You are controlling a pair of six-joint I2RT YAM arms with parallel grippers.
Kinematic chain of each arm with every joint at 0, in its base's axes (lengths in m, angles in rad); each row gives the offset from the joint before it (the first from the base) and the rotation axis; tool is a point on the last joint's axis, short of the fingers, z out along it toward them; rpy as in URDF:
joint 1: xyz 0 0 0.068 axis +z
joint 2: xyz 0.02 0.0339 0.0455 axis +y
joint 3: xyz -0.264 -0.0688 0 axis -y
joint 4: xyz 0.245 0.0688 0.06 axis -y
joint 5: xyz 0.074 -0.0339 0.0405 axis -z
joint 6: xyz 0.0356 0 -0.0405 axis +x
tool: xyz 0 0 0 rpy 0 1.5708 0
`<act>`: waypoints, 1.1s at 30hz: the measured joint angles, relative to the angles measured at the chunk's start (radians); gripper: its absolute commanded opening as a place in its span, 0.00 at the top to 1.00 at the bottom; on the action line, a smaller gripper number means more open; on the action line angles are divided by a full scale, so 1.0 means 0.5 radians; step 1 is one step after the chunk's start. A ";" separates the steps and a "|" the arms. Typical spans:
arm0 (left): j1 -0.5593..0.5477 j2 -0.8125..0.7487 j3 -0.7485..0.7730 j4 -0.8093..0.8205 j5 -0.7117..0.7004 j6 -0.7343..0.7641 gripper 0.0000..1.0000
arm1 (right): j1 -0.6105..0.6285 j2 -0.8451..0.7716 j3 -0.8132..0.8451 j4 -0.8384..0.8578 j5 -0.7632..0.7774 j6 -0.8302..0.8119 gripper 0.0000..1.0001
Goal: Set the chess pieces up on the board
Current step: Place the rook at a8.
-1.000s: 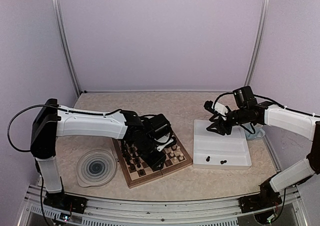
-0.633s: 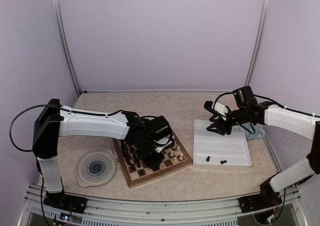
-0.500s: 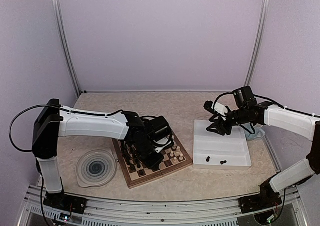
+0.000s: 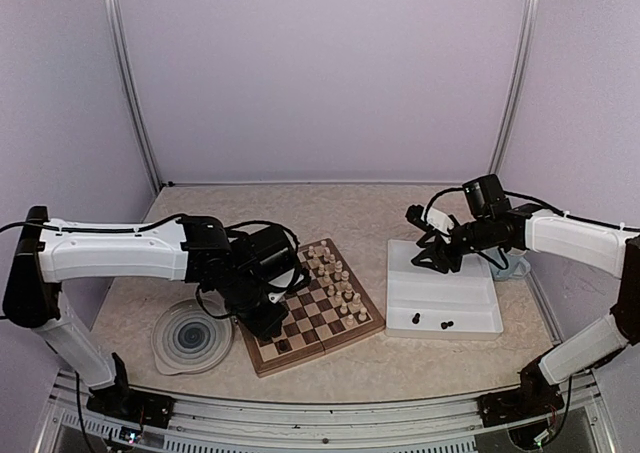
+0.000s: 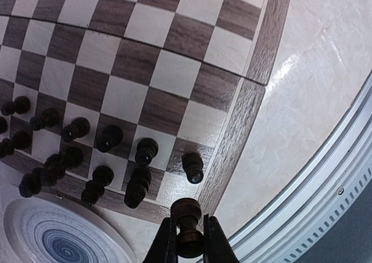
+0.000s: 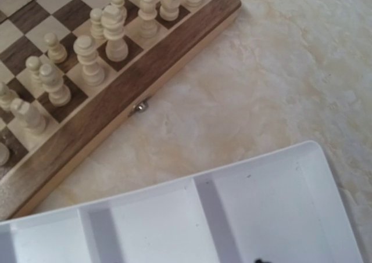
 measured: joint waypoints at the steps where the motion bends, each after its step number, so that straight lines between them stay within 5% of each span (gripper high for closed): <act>1: -0.007 -0.003 -0.031 0.001 -0.001 -0.012 0.98 | 0.000 0.004 0.000 0.000 -0.005 -0.002 0.50; 33: -0.038 0.146 -0.202 0.071 -0.024 -0.053 0.90 | 0.000 0.033 0.000 -0.005 -0.028 -0.014 0.50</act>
